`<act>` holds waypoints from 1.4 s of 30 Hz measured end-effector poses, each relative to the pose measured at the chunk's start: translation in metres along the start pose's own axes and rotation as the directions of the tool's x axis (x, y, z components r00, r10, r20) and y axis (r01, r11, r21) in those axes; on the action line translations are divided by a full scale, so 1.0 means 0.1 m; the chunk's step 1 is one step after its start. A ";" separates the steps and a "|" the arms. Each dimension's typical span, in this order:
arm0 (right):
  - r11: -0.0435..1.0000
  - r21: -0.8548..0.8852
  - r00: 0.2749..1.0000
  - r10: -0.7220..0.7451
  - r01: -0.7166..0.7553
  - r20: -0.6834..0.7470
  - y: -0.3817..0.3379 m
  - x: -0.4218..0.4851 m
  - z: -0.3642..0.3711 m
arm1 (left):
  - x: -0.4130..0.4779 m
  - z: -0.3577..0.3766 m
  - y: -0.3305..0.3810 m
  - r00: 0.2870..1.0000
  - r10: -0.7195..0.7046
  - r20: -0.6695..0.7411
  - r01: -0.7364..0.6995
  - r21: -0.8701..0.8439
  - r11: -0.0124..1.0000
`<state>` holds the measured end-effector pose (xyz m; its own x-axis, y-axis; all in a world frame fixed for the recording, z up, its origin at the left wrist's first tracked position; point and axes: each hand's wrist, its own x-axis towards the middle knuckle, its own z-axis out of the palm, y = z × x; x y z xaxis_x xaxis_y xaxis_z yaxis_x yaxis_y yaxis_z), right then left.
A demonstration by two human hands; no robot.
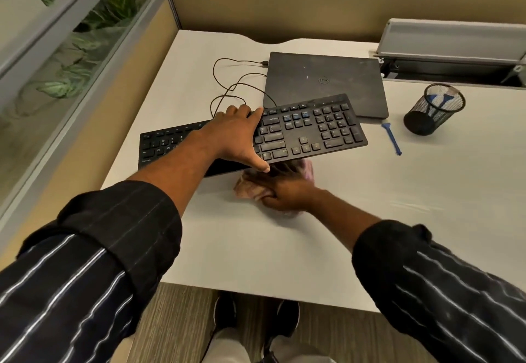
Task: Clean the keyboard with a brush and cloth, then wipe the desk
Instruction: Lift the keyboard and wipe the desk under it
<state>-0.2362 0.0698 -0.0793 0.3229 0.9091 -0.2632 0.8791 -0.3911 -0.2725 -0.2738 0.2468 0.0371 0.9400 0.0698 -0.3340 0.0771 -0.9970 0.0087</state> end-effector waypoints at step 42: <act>0.772 0.191 0.710 0.634 -0.607 -0.306 -0.24 -1.06 0.55 | 0.30 0.34 0.38 0.974 0.226 0.014 -0.226 0.101 0.969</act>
<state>-0.3105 -0.0246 -0.0955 0.8941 0.4414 -0.0760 0.4154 -0.8807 -0.2274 -0.2540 0.2102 -0.0042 0.9284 -0.1578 -0.3364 -0.1715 -0.9851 -0.0113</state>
